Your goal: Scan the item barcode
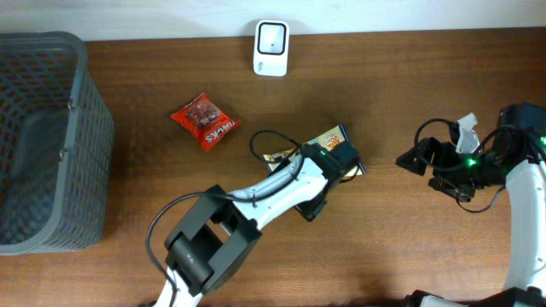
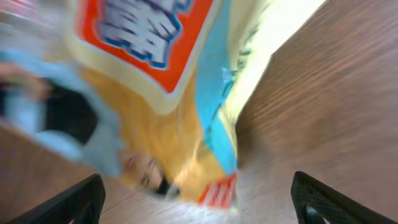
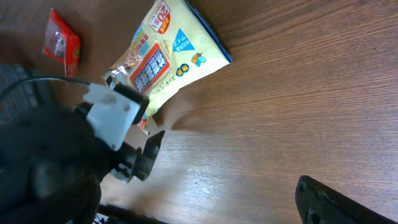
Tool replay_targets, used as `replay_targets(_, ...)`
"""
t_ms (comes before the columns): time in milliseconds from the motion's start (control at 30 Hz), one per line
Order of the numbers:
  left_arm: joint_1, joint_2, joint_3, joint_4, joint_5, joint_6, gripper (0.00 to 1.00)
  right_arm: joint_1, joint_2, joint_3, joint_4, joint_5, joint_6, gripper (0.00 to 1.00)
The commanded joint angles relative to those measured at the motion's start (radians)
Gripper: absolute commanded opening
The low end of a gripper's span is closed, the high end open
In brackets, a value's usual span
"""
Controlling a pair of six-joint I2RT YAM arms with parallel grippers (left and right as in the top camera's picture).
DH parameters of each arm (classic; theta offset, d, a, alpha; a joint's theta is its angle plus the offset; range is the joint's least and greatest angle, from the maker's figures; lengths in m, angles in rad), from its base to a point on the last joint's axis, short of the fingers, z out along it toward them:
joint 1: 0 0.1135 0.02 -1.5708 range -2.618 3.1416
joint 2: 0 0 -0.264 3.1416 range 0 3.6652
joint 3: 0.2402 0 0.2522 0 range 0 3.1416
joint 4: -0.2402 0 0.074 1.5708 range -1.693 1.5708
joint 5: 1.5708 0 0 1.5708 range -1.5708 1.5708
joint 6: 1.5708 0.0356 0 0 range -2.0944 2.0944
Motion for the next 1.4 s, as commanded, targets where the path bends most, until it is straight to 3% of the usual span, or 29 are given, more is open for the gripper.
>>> replay_targets(0, 0.001, -0.138, -0.004, 0.024, -0.058, -0.013, 0.98, 0.007, -0.021, -0.006, 0.0, -0.013, -0.016, 0.99)
replay_targets(100, 0.004, -0.145, -0.008, 0.055, -0.036, 0.072, 1.0, 0.007, -0.021, -0.006, -0.001, -0.013, -0.016, 0.99)
replay_targets(200, 0.004, -0.141, -0.055, 0.096, -0.013, 0.074, 1.0, 0.007, -0.021, -0.006, -0.002, -0.013, -0.016, 0.99)
replay_targets(233, 0.004, -0.141, -0.076, 0.114, -0.013, 0.074, 0.99, 0.007, -0.021, -0.006, -0.002, -0.013, -0.016, 0.99)
replay_targets(333, 0.004, -0.141, -0.152, 0.201, -0.011, 0.074, 0.84, 0.007, -0.021, -0.006, -0.001, -0.013, -0.016, 0.99)
replay_targets(567, 0.027, -0.141, -0.286, 0.347, -0.021, 0.139, 0.84, 0.007, -0.021, -0.006, -0.002, -0.013, -0.016, 0.99)
replay_targets(833, 0.066, -0.141, -0.333, 0.468, -0.068, 0.142, 0.51, 0.007, -0.021, -0.006, -0.001, -0.013, -0.016, 0.99)
replay_targets(933, 0.072, -0.141, -0.333, 0.5, -0.073, 0.142, 0.09, 0.007, -0.021, -0.006, -0.003, -0.013, -0.016, 0.99)
replay_targets(967, 0.072, -0.141, -0.333, 0.499, -0.073, 0.142, 0.0, 0.007, -0.021, -0.006, -0.003, -0.013, -0.016, 0.99)
replay_targets(1133, 0.071, -0.148, -0.325, 0.452, -0.029, 0.132, 0.0, 0.007, -0.021, -0.006, -0.003, -0.013, -0.016, 0.99)
replay_targets(1300, 0.081, -0.221, -0.196, 0.277, 0.193, 0.08, 0.0, 0.007, -0.021, -0.006, 0.0, -0.013, -0.016, 0.99)
replay_targets(1367, 0.097, -0.277, -0.117, 0.236, 0.376, 0.077, 0.0, 0.007, -0.021, -0.006, 0.0, -0.013, -0.016, 0.98)
